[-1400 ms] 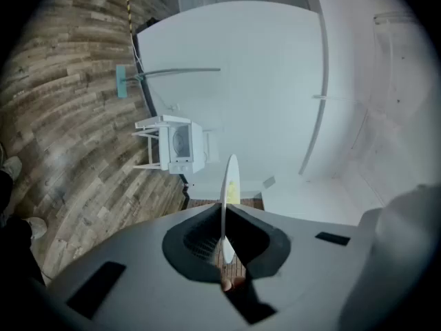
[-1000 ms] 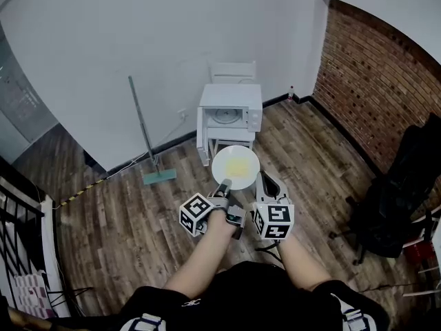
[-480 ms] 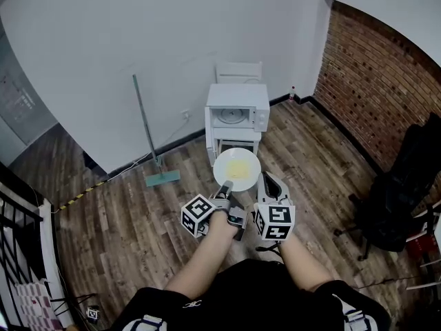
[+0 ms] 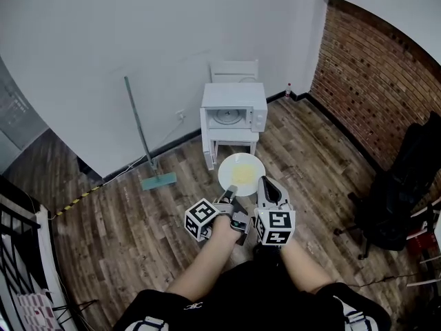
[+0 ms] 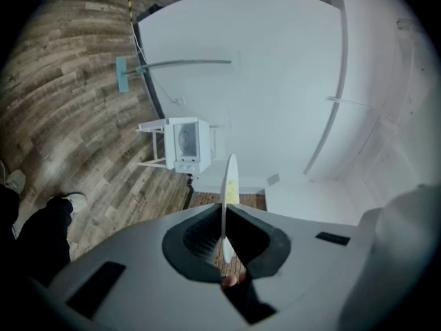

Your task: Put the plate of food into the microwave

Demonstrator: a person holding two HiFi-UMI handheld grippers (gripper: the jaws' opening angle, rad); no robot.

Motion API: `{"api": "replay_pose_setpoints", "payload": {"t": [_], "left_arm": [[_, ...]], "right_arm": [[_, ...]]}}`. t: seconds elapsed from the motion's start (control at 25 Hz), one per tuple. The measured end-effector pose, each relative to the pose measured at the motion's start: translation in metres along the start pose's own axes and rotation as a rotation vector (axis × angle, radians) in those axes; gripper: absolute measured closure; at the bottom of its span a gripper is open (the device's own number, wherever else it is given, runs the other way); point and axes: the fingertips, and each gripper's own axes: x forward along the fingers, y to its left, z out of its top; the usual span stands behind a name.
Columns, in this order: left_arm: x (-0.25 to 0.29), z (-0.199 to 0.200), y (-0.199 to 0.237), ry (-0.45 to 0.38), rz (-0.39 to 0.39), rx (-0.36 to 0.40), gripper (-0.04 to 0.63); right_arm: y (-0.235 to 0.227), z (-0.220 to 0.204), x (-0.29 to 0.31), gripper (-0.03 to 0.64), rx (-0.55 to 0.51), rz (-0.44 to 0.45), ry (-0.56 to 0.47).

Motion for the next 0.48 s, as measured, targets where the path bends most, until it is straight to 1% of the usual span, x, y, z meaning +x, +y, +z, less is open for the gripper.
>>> {"api": "replay_pose_setpoints", "payload": {"t": [0.12, 0.24, 0.48], "left_arm": [[0.027, 0.005, 0.001, -0.013, 0.007, 0.000, 0.586], [0.065, 0.017, -0.006, -0.041, 0.006, 0.005, 0.586], [0.150, 0.043, -0.053, -0.116, -0.050, 0.048, 0.586]], "right_arm": [[-0.015, 0.000, 0.029, 0.611, 0.015, 0.021, -0.014], [-0.034, 0.008, 0.070, 0.611, 0.014, 0.051, -0.036], [-0.088, 0.047, 0.151, 0.611, 0.014, 0.101, -0.079]]}}
